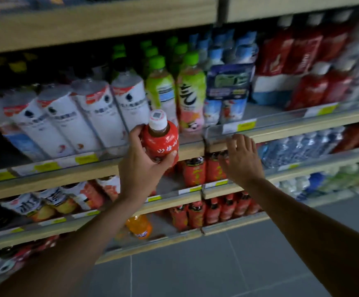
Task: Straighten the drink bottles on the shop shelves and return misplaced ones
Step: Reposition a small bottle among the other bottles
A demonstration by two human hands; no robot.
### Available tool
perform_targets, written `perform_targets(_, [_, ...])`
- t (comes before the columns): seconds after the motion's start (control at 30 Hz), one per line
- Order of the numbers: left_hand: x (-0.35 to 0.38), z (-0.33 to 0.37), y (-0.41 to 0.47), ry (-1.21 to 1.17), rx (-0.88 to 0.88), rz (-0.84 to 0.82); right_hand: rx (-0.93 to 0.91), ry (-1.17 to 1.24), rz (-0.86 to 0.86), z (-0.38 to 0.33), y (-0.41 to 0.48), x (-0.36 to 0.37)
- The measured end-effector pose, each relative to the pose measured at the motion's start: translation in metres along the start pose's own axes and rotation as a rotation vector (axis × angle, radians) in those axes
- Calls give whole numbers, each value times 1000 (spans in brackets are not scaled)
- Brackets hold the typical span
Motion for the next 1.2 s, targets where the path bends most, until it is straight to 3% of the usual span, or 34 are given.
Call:
perform_targets(0.23, [113,80,13,-82,-28,-32,24,-2,-16,127,33,-11])
perform_targets(0.37, [159,116,28,-167,-6,-53,14,26,-46,166,47,-9])
perform_targets(0.8, [253,167,79,-322,-8,-130,-132,15,286,177,55,-2])
perform_targets(1.2, [321,174,114,-223,-8,-189,-168,30,442,180,52,7])
Point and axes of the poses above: each hand's wrist, its own y-axis towards the middle knuckle, its own x-axis out of the palm, z = x × y, the point moved 6 cm from there along y, towards the middle knuckle, and after that the axes turned 6 degrees about x, right-handed, at the moved point
